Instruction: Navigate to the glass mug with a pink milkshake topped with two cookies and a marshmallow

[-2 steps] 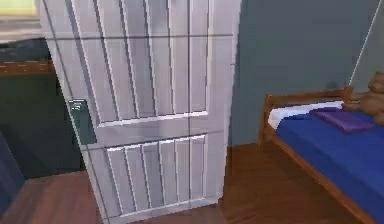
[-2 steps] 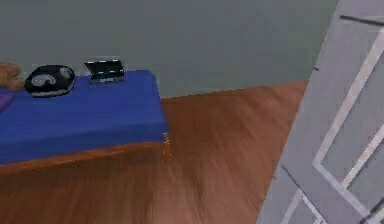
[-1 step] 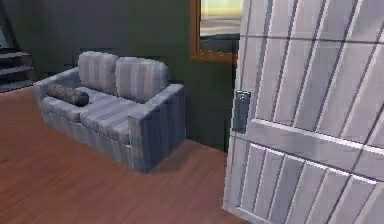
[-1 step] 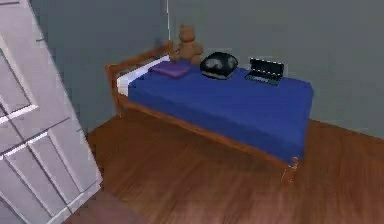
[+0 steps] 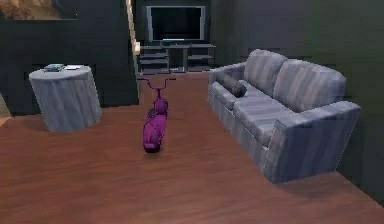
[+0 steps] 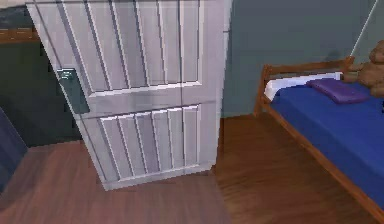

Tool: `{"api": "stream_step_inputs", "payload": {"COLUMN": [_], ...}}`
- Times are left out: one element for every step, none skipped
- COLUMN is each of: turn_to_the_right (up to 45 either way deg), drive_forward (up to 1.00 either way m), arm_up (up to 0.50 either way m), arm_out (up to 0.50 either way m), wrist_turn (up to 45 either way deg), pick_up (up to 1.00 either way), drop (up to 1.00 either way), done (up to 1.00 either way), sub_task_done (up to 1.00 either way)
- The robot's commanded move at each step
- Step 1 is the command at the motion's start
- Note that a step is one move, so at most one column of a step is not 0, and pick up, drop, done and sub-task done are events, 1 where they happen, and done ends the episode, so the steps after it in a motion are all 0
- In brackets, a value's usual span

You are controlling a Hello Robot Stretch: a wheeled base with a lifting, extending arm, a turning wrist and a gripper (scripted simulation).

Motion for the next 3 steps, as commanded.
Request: {"api": "stream_step_inputs", "payload": {"turn_to_the_right": [-12.0, 0.0, -39.0], "drive_forward": [0.00, 0.65, 0.00], "arm_up": [0.00, 0.00, 0.00], "arm_out": [0.00, 0.00, 0.00], "wrist_turn": [0.0, 0.0, 0.0], "pick_up": [0.00, 0.00, 0.00], "drop": [0.00, 0.00, 0.00], "done": [0.00, 0.00, 0.00], "sub_task_done": [0.00, 0.00, 0.00]}}
